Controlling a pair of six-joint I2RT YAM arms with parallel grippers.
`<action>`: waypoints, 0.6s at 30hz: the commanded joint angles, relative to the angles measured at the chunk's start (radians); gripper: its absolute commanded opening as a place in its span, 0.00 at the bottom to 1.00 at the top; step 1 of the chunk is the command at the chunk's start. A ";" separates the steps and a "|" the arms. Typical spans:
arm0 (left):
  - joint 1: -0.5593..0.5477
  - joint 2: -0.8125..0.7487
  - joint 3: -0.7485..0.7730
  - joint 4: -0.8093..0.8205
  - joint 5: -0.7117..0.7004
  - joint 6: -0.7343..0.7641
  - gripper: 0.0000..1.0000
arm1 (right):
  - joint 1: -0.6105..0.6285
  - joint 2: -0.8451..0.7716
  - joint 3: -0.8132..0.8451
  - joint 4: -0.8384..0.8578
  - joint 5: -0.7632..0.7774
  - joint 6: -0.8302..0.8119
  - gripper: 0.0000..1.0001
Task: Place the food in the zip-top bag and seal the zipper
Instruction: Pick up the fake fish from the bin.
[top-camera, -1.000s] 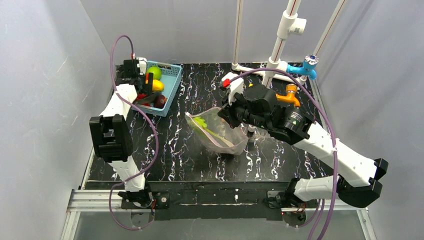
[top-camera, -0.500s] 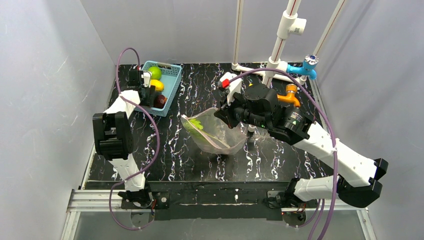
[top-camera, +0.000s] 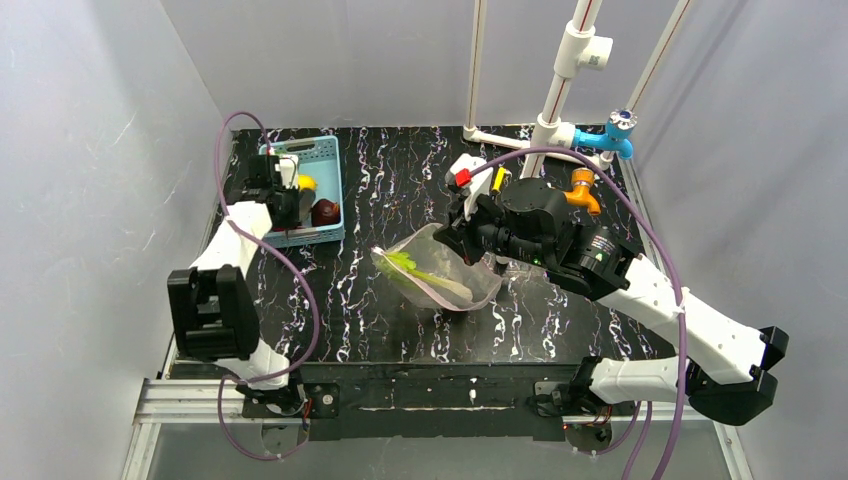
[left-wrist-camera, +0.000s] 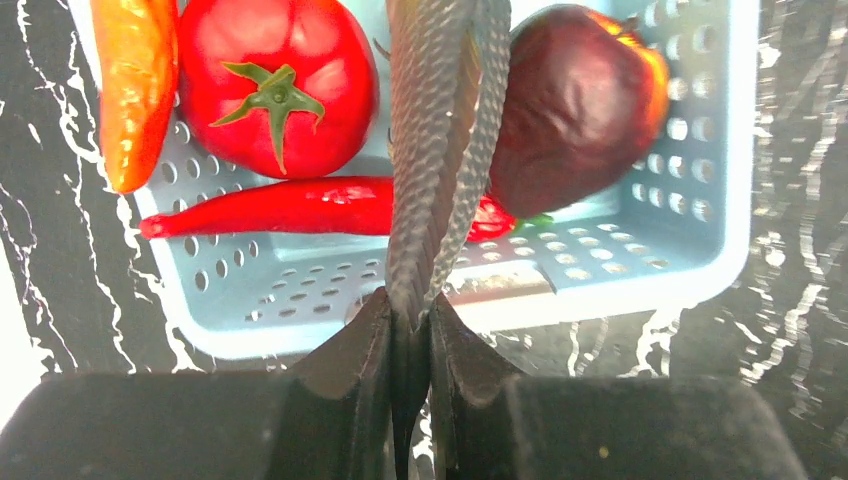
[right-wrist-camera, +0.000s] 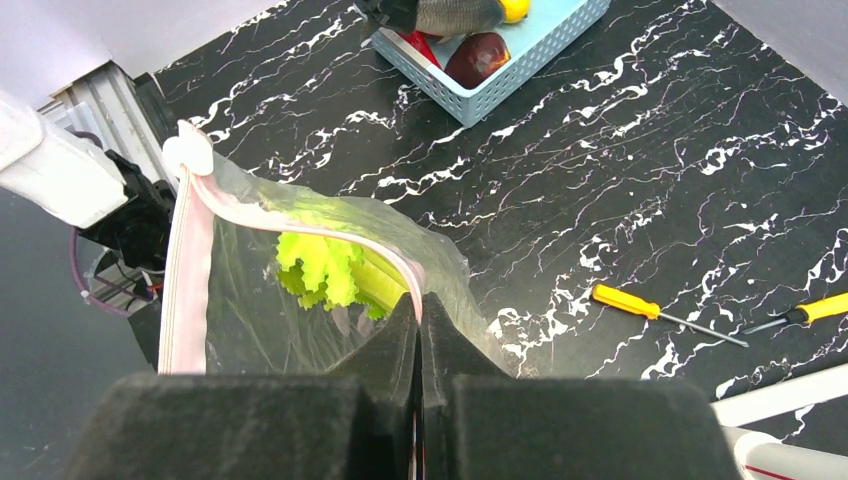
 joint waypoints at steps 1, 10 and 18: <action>-0.003 -0.131 0.070 -0.138 0.089 -0.115 0.00 | -0.003 -0.012 0.014 0.042 -0.008 -0.002 0.01; -0.003 -0.356 0.160 -0.353 0.244 -0.323 0.00 | -0.005 0.023 0.021 0.021 0.085 0.052 0.01; -0.005 -0.697 0.099 -0.224 0.767 -0.587 0.00 | -0.010 0.126 0.136 -0.104 0.187 -0.014 0.01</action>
